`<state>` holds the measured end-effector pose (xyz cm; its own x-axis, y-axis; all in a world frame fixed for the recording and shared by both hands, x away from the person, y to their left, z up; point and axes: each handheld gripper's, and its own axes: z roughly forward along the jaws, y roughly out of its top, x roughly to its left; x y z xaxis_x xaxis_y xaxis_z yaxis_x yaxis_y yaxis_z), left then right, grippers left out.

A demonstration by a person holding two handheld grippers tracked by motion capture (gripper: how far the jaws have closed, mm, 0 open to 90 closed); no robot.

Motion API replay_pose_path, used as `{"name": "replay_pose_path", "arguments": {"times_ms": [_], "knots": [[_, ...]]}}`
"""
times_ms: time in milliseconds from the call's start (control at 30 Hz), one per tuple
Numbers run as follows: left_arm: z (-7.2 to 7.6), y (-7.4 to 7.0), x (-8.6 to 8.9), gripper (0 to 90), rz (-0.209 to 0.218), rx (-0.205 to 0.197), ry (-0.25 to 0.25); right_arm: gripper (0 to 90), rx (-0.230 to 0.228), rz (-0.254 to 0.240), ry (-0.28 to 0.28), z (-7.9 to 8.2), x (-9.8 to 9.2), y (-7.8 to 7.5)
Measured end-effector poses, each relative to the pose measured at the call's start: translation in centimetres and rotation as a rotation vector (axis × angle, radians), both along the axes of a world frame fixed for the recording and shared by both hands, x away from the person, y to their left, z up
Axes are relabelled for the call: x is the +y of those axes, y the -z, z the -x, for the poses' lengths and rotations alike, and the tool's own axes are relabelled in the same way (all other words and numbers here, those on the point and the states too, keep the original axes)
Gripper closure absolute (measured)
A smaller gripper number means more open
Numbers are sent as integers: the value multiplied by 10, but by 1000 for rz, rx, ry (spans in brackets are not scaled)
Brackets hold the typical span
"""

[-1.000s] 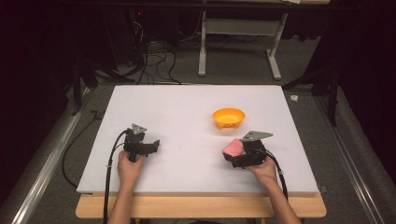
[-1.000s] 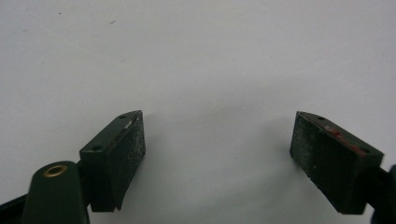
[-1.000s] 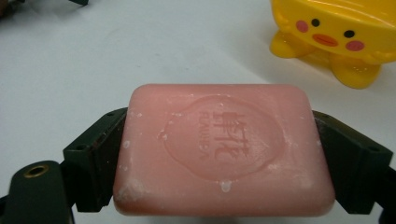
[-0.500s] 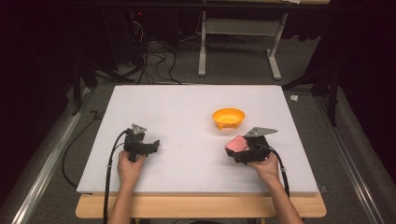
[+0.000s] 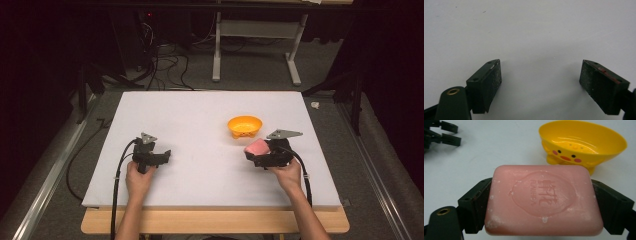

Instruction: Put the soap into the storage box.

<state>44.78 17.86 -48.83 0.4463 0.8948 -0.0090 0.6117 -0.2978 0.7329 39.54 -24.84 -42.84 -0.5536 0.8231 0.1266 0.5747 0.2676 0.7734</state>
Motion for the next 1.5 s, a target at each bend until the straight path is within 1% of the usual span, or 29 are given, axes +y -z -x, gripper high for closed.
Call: {"name": "replay_pose_path", "arguments": {"times_ms": [33, 67, 167, 233, 267, 467, 567, 667, 900, 967, 1167, 1233, 1267, 1300, 1333, 1500], "knots": [[0, 0, 0, 182, 0, 0, 0, 135, 0, 0, 0, 0, 0, 0], [0, 0, 0, 182, 0, 0, 0, 135, 5, 15, 26, -3, 0, -2], [0, 0, 0, 182, 1, 2, 1, 135, 13, 5, 44, -6, -2, -4], [0, 0, 0, 182, 1, 2, 1, 135, 10, 6, 45, -8, -2, -5], [0, 0, 0, 182, 1, 2, 1, 135, 11, -2, 52, -9, -3, -8], [0, 0, 0, 182, 1, 2, 1, 135, 9, -19, 53, -14, -5, -14], [0, 0, 0, 182, 1, 2, 0, 135, 9, -19, 56, -16, -5, -15], [0, 0, 0, 181, 1, 2, 0, 135, 18, -37, 55, -19, -6, -17], [0, 0, 0, 181, 1, 2, 0, 135, 8, -40, 68, -25, -4, -24], [0, 0, 0, 181, 1, 0, -1, 135, 7, -55, 71, -27, -5, -25], [0, 0, 0, 181, 0, 0, -1, 135, 21, -59, 67, -35, -4, -30], [0, 0, 0, 181, 0, 0, -1, 135, 19, -60, 68, -36, -4, -31], [0, 0, 0, 181, 0, 0, -1, 135, 25, -74, 66, -39, -4, -31], [0, 0, 0, 181, 0, 0, -1, 135, 25, -74, 66, -39, -4, -31], [0, 0, 0, 181, 0, 0, -1, 135, 24, -68, 67, -42, -4, -32], [0, 0, 0, 181, 0, 0, -1, 135, 32, -72, 74, -47, -2, -36]]}}
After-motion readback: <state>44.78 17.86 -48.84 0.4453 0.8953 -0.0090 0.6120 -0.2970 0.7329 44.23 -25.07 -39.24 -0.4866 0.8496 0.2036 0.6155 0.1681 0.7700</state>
